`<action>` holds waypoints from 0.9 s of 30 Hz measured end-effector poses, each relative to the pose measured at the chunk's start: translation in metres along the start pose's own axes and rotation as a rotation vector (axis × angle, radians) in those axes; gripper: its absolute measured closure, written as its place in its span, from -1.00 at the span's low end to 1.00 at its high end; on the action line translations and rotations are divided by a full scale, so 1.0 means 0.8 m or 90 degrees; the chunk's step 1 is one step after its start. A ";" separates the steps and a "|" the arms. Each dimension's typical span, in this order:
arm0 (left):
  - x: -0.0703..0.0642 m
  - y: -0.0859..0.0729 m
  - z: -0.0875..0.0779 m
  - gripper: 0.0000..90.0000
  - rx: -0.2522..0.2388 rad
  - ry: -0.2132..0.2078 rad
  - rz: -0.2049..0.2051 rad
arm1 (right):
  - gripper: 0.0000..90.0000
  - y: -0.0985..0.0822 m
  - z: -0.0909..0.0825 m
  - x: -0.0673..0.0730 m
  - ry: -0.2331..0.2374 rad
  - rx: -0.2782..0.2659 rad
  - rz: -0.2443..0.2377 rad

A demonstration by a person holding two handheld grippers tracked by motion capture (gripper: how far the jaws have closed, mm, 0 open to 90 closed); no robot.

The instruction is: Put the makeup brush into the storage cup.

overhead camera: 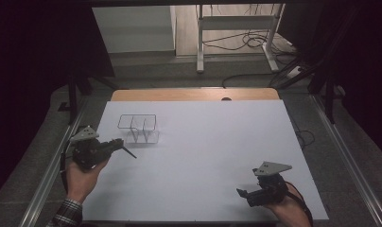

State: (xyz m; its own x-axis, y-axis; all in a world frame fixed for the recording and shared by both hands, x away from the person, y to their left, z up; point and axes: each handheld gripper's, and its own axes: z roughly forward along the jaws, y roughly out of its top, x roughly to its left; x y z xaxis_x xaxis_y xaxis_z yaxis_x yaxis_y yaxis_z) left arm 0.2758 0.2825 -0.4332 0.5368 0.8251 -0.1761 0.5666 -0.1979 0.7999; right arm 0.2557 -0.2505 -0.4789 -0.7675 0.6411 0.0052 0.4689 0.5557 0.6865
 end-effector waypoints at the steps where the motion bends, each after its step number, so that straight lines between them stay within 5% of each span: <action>1: 0.001 0.002 0.000 0.86 -0.001 0.000 0.001 | -0.83 0.000 0.000 0.000 0.000 0.000 0.001; 27: 0.015 0.056 -0.015 0.86 0.005 0.022 0.014 | -0.83 -0.004 -0.001 -0.003 -0.007 0.006 0.000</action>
State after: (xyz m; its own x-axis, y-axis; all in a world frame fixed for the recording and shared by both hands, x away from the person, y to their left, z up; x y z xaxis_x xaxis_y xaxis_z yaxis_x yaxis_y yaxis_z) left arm 0.3002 0.2898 -0.3929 0.5265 0.8388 -0.1386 0.5599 -0.2194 0.7990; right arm 0.2555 -0.2541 -0.4803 -0.7627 0.6467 -0.0027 0.4730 0.5606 0.6798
